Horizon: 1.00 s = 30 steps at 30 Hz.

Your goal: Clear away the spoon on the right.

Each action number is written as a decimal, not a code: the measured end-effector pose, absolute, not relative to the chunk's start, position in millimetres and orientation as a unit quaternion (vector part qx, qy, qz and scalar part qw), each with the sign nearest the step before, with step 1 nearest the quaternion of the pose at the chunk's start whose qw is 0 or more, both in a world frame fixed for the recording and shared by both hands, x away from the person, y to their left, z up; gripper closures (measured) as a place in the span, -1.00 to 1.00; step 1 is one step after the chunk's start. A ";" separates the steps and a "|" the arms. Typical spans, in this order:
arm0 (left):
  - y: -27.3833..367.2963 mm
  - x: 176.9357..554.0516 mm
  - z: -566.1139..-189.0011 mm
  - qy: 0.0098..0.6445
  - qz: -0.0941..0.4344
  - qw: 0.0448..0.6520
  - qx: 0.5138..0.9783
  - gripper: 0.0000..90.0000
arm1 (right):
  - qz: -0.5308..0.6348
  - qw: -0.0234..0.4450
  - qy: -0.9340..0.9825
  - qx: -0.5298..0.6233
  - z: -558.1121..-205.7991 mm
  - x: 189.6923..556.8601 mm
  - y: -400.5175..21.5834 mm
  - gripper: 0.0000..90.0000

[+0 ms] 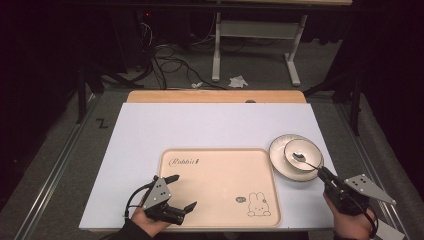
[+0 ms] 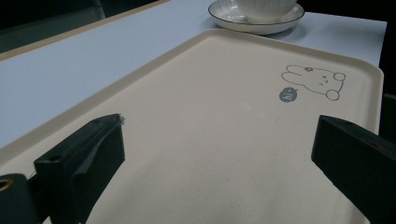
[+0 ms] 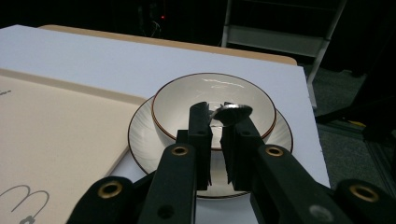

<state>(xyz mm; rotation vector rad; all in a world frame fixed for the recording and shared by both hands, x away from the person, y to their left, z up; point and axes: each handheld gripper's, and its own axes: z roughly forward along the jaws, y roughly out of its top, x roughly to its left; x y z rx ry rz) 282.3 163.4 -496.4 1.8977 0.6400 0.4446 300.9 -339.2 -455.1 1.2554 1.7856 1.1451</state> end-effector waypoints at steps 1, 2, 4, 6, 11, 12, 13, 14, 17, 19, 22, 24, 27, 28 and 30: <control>163.3 282.3 -496.5 0.267 0.185 0.518 0.791 -0.93 | 0.438 0.332 0.682 0.481 -454.5 300.3 -339.0 0.87; 163.2 282.3 -496.5 0.267 0.185 0.518 0.791 -0.93 | 0.439 0.333 0.684 0.478 -454.2 300.2 -339.2 0.87; 163.3 282.3 -496.4 0.267 0.185 0.518 0.791 -0.93 | 0.440 0.336 0.684 0.475 -453.4 299.9 -339.0 0.87; 163.5 282.3 -496.4 0.267 0.185 0.519 0.791 -0.93 | 0.441 0.338 0.684 0.473 -452.6 299.4 -338.7 0.87; 163.6 282.4 -496.4 0.267 0.185 0.519 0.790 -0.93 | 0.444 0.343 0.682 0.470 -449.9 297.9 -338.5 0.87; 163.6 282.4 -496.5 0.267 0.185 0.519 0.790 -0.93 | 0.446 0.343 0.682 0.468 -449.5 297.7 -338.6 0.87; 163.7 282.4 -496.4 0.268 0.185 0.519 0.790 -0.93 | 0.445 0.345 0.682 0.467 -448.9 297.3 -338.5 0.87; 163.8 282.3 -496.3 0.267 0.185 0.519 0.790 -0.93 | 0.446 0.346 0.682 0.465 -448.4 297.0 -338.4 0.87; 164.1 282.2 -496.2 0.268 0.184 0.520 0.790 -0.93 | 0.449 0.347 0.681 0.464 -446.4 295.8 -337.6 0.87; 164.4 282.1 -495.9 0.267 0.187 0.520 0.789 -0.93 | 0.449 0.350 0.681 0.460 -445.0 295.2 -337.2 0.87; 164.7 282.1 -495.8 0.268 0.188 0.521 0.788 -0.93 | 0.453 0.354 0.680 0.455 -442.7 294.4 -336.2 0.87; 164.7 282.1 -495.8 0.269 0.188 0.522 0.787 -0.93 | 0.453 0.356 0.680 0.454 -440.4 293.3 -335.2 0.87; 164.6 282.2 -495.9 0.268 0.189 0.521 0.788 -0.93 | 0.457 0.360 0.678 0.448 -436.8 292.4 -333.4 0.87; 164.6 282.2 -495.9 0.269 0.189 0.521 0.788 -0.93 | 0.458 0.362 0.678 0.446 -435.3 292.1 -332.5 0.87; 164.7 282.3 -495.9 0.269 0.189 0.521 0.787 -0.93 | 0.463 0.365 0.678 0.440 -431.9 291.3 -330.5 0.87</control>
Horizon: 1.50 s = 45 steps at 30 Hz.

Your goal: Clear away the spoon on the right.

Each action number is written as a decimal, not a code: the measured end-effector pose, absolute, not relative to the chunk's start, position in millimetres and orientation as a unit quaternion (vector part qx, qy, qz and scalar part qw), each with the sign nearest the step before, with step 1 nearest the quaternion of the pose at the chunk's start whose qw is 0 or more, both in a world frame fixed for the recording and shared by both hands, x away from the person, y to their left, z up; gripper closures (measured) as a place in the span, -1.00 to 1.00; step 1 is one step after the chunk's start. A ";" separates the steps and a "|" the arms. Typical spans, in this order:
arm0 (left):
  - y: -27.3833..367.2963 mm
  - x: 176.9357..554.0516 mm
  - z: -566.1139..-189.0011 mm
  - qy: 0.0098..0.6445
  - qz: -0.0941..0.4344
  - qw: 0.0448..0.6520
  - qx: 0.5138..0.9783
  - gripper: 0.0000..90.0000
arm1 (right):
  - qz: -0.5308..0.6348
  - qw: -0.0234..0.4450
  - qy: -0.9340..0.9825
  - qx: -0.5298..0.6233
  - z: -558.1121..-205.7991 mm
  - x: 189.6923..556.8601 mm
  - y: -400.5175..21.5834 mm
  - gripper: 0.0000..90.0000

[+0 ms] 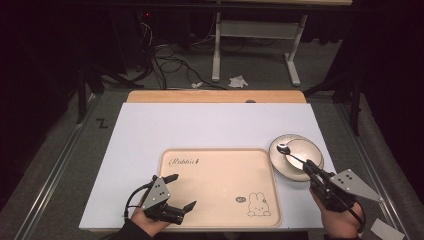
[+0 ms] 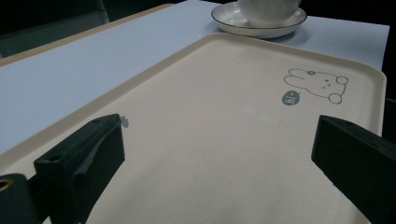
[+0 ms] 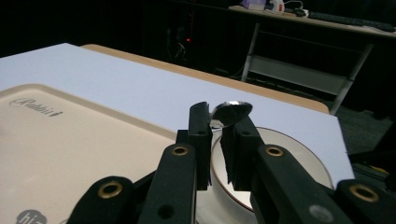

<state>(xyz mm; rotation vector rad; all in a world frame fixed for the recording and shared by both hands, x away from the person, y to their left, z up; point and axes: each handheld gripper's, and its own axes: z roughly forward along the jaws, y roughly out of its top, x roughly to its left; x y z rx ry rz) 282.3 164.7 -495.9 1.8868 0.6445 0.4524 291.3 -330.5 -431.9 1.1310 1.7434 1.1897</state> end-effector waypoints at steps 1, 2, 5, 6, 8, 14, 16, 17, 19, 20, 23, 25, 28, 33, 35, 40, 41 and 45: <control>164.7 282.3 -495.9 0.269 0.189 0.521 0.787 -0.93 | 0.465 0.367 0.677 0.436 -430.1 290.9 -329.1 0.87; 164.6 282.3 -495.9 0.269 0.189 0.521 0.787 -0.94 | 0.467 0.367 0.677 0.434 -428.3 290.4 -327.5 0.87; 164.6 282.3 -495.9 0.269 0.190 0.521 0.788 -0.95 | 0.474 0.367 0.678 0.425 -423.4 289.5 -321.2 0.87; 164.5 282.2 -496.0 0.269 0.190 0.521 0.788 -0.95 | 0.476 0.368 0.679 0.420 -422.2 289.5 -318.7 0.87; 164.4 282.1 -496.0 0.269 0.191 0.521 0.788 -0.95 | 0.478 0.366 0.682 0.415 -420.4 289.9 -312.6 0.87; 165.4 281.8 -495.5 0.269 0.191 0.524 0.785 -0.95 | 0.479 0.359 0.697 0.396 -420.7 294.9 -293.4 0.87; 166.0 281.7 -495.1 0.270 0.191 0.525 0.785 -0.95 | 0.478 0.356 0.702 0.390 -421.4 296.3 -286.5 0.87; 166.1 281.6 -495.0 0.270 0.193 0.526 0.783 -0.95 | 0.477 0.355 0.704 0.389 -421.7 296.9 -283.0 0.87; 167.0 281.4 -494.4 0.270 0.193 0.530 0.780 -0.95 | 0.477 0.353 0.708 0.382 -422.5 298.8 -276.8 0.87; 167.8 281.3 -493.9 0.271 0.193 0.531 0.780 -0.95 | 0.478 0.351 0.710 0.379 -423.0 299.7 -273.5 0.87; 169.0 281.6 -493.5 0.274 0.194 0.533 0.777 -0.95 | 0.477 0.345 0.717 0.374 -424.5 301.7 -264.8 0.87; 169.3 281.5 -493.4 0.274 0.194 0.534 0.776 -0.95 | 0.477 0.343 0.720 0.369 -425.5 303.7 -260.0 0.87; 169.6 281.7 -493.2 0.274 0.196 0.534 0.776 -0.95 | 0.477 0.338 0.725 0.365 -426.9 305.8 -252.4 0.87; 170.3 281.5 -492.6 0.274 0.196 0.536 0.774 -0.96 | 0.476 0.329 0.735 0.353 -429.9 308.4 -237.2 0.87; 171.0 281.2 -492.1 0.274 0.196 0.536 0.774 -0.97 | 0.475 0.327 0.739 0.348 -431.1 309.5 -231.2 0.87; 172.2 281.1 -491.5 0.275 0.197 0.539 0.771 -1.00 | 0.471 0.318 0.748 0.344 -434.8 312.3 -217.7 0.87; 172.6 281.2 -491.3 0.275 0.198 0.539 0.771 -1.00 | 0.471 0.321 0.750 0.336 -435.4 313.7 -215.9 0.87; 173.3 281.1 -490.8 0.274 0.197 0.540 0.771 -1.00 | 0.470 0.314 0.753 0.337 -438.4 315.7 -207.8 0.87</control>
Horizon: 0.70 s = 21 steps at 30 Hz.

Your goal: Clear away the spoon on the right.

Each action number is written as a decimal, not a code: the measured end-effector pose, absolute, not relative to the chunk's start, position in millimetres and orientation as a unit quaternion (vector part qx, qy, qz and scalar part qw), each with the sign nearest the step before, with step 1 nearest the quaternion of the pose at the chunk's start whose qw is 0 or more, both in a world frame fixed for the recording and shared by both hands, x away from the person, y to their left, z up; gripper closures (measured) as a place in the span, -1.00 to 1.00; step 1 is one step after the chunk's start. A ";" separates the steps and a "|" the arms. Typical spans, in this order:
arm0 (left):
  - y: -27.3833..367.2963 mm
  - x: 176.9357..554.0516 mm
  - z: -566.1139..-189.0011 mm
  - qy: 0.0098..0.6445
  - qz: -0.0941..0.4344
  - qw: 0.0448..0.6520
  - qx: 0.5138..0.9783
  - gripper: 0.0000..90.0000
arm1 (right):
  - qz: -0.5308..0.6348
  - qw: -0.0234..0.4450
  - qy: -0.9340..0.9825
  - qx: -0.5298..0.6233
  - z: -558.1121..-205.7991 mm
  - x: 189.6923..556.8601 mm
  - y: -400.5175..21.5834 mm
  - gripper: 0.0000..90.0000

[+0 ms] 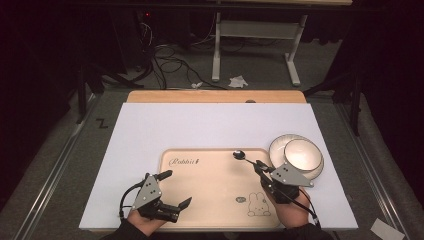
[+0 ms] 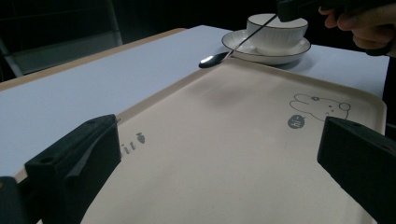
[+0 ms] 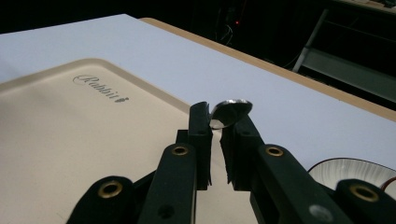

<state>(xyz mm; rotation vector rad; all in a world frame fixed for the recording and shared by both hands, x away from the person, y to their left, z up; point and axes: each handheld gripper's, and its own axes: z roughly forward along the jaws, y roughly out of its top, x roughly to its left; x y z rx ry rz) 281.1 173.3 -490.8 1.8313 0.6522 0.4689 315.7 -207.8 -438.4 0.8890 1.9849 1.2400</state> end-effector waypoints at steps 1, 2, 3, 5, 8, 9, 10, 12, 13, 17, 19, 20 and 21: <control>173.5 281.1 -490.7 0.275 0.197 0.541 0.770 -1.00 | 0.471 0.315 0.753 0.333 -439.2 316.8 -206.0 0.87; 173.7 281.1 -490.6 0.275 0.197 0.541 0.770 -1.00 | 0.470 0.313 0.755 0.332 -439.7 317.3 -203.7 0.87; 173.8 281.1 -490.5 0.275 0.197 0.542 0.769 -1.00 | 0.468 0.312 0.755 0.336 -440.2 317.2 -201.8 0.87; 174.2 281.1 -490.3 0.276 0.198 0.543 0.768 -1.00 | 0.468 0.309 0.758 0.333 -442.1 318.3 -197.6 0.87; 175.0 281.1 -489.8 0.277 0.200 0.546 0.765 -1.00 | 0.465 0.306 0.762 0.331 -444.6 319.0 -192.1 0.87; 175.4 280.9 -489.5 0.278 0.200 0.548 0.764 -1.00 | 0.463 0.307 0.764 0.328 -445.1 319.4 -191.2 0.87; 175.9 280.8 -489.2 0.279 0.201 0.549 0.762 -1.00 | 0.464 0.305 0.764 0.329 -445.7 319.6 -190.1 0.87; 177.2 280.3 -488.2 0.279 0.206 0.553 0.757 -1.00 | 0.461 0.304 0.765 0.331 -446.7 319.6 -188.4 0.87; 177.8 280.1 -487.7 0.280 0.207 0.556 0.755 -1.00 | 0.461 0.306 0.765 0.329 -447.1 320.0 -188.4 0.87; 179.8 280.1 -486.9 0.282 0.210 0.558 0.751 -1.00 | 0.459 0.306 0.766 0.331 -449.1 319.6 -188.6 0.87; 179.8 280.1 -487.0 0.282 0.211 0.558 0.752 -1.00 | 0.457 0.302 0.766 0.335 -450.5 319.1 -189.0 0.87; 179.7 280.1 -486.9 0.282 0.211 0.558 0.752 -1.00 | 0.456 0.305 0.768 0.330 -451.4 319.7 -189.7 0.87; 179.6 280.1 -486.9 0.281 0.210 0.558 0.752 -1.00 | 0.455 0.305 0.768 0.331 -452.4 319.8 -189.7 0.87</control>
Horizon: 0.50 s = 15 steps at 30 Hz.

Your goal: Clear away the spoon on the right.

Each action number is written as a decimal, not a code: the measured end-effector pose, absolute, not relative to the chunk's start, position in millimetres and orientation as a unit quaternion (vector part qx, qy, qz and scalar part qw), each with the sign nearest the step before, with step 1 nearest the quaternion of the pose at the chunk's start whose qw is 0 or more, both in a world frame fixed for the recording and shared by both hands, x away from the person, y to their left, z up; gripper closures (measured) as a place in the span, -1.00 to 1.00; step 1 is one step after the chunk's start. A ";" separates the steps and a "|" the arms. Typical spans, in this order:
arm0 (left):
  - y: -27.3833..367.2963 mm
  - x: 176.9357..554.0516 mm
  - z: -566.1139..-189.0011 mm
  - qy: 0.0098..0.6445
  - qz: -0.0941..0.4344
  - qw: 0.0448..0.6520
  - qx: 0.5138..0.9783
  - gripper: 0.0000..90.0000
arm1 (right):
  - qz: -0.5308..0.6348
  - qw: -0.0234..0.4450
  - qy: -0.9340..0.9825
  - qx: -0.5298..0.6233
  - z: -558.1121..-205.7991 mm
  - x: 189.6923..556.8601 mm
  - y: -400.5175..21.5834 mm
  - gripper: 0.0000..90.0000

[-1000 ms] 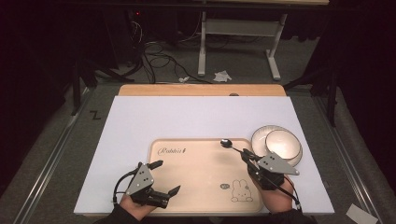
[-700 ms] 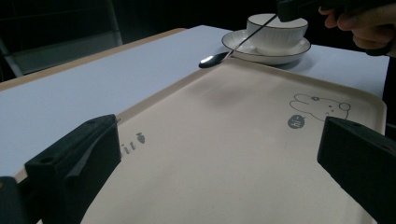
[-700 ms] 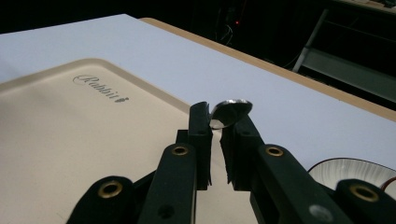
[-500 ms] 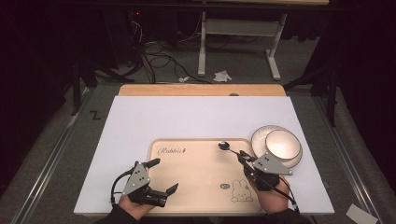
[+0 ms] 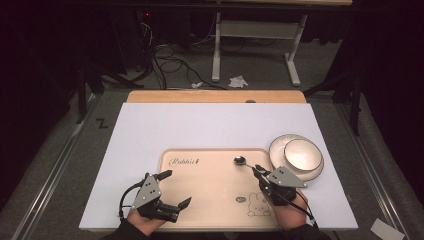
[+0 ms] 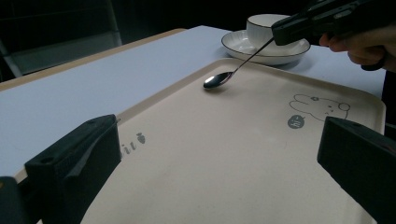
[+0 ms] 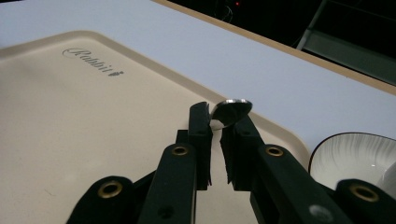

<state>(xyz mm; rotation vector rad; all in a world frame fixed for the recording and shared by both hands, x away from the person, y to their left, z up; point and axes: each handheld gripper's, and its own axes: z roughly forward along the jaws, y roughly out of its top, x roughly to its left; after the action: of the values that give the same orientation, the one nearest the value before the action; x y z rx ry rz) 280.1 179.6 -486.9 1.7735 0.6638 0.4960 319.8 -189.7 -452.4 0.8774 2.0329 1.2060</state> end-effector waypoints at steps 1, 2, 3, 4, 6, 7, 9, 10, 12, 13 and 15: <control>179.5 280.1 -486.9 0.281 0.210 0.558 0.752 -1.00 | 0.453 0.302 0.768 0.337 -453.4 319.2 -189.4 0.87; 179.4 280.1 -487.0 0.280 0.209 0.558 0.753 -1.00 | 0.452 0.305 0.770 0.332 -454.7 320.0 -189.9 0.87; 179.4 280.1 -487.1 0.280 0.208 0.557 0.753 -1.00 | 0.449 0.305 0.771 0.333 -456.0 320.1 -189.5 0.87; 179.2 280.1 -487.2 0.279 0.208 0.557 0.754 -1.00 | 0.448 0.303 0.772 0.335 -457.6 320.3 -189.0 0.86; 179.0 280.1 -487.2 0.279 0.208 0.556 0.755 -1.00 | 0.444 0.301 0.774 0.335 -460.3 321.1 -188.2 0.86; 179.0 280.1 -487.3 0.279 0.208 0.556 0.755 -1.00 | 0.442 0.299 0.775 0.338 -461.6 321.1 -187.8 0.86; 179.1 280.3 -487.3 0.279 0.207 0.556 0.755 -1.00 | 0.439 0.301 0.777 0.336 -463.6 321.7 -187.3 0.86; 178.9 280.4 -487.5 0.279 0.207 0.557 0.755 -1.00 | 0.437 0.300 0.778 0.336 -464.5 321.9 -187.3 0.86; 178.9 280.5 -487.6 0.279 0.206 0.556 0.755 -1.00 | 0.436 0.301 0.779 0.336 -466.4 322.3 -187.4 0.86; 178.8 280.6 -487.6 0.279 0.206 0.556 0.755 -1.00 | 0.433 0.300 0.780 0.338 -467.0 322.1 -187.6 0.86; 178.6 280.5 -487.7 0.279 0.206 0.556 0.755 -1.00 | 0.433 0.298 0.781 0.339 -468.6 322.6 -188.3 0.86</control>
<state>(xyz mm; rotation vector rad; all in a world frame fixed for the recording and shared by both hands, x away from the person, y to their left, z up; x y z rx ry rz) 280.5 178.6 -487.7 1.7824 0.6588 0.4865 322.6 -188.3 -468.6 0.9007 2.0741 1.1495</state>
